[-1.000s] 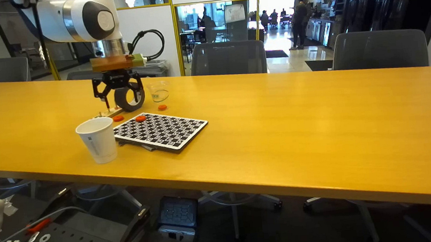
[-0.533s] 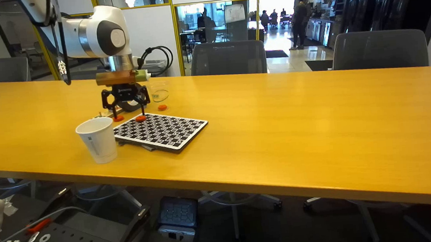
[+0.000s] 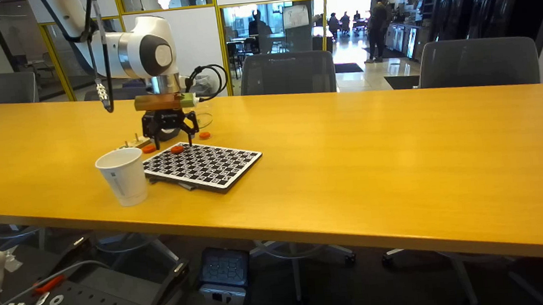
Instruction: Put the yellow object in the white cup and the orange object in the glass cup
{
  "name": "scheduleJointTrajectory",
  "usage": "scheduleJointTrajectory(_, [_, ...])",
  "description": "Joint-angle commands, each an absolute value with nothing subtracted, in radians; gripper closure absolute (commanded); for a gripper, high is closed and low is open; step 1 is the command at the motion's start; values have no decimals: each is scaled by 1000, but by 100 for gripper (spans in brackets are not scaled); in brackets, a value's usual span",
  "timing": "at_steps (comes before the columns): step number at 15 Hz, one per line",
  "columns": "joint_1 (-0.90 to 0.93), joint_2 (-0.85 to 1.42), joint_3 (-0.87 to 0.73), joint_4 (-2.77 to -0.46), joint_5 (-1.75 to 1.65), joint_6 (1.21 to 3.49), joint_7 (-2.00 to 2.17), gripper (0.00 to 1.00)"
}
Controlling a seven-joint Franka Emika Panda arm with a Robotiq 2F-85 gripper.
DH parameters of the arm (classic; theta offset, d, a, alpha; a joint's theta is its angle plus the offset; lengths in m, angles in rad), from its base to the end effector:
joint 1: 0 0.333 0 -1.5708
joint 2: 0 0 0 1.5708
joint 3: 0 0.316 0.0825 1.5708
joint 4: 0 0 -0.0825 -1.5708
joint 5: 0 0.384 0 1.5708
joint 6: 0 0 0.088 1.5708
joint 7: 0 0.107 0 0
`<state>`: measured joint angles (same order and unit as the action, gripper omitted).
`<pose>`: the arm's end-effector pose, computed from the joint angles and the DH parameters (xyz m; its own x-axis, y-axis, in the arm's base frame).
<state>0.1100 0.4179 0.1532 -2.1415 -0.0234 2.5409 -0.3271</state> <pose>0.5505 0.1490 0.2071 0.8270 0.5622 0.0034 0.5616 -0.8258 -0.0506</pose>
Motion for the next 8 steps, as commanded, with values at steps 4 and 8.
scheduleJointTrajectory(4, [105,468,143,-2073,-44,2517,-284,0])
scheduleJointTrajectory(8, [103,478,137,-2061,-46,2517,-276,41])
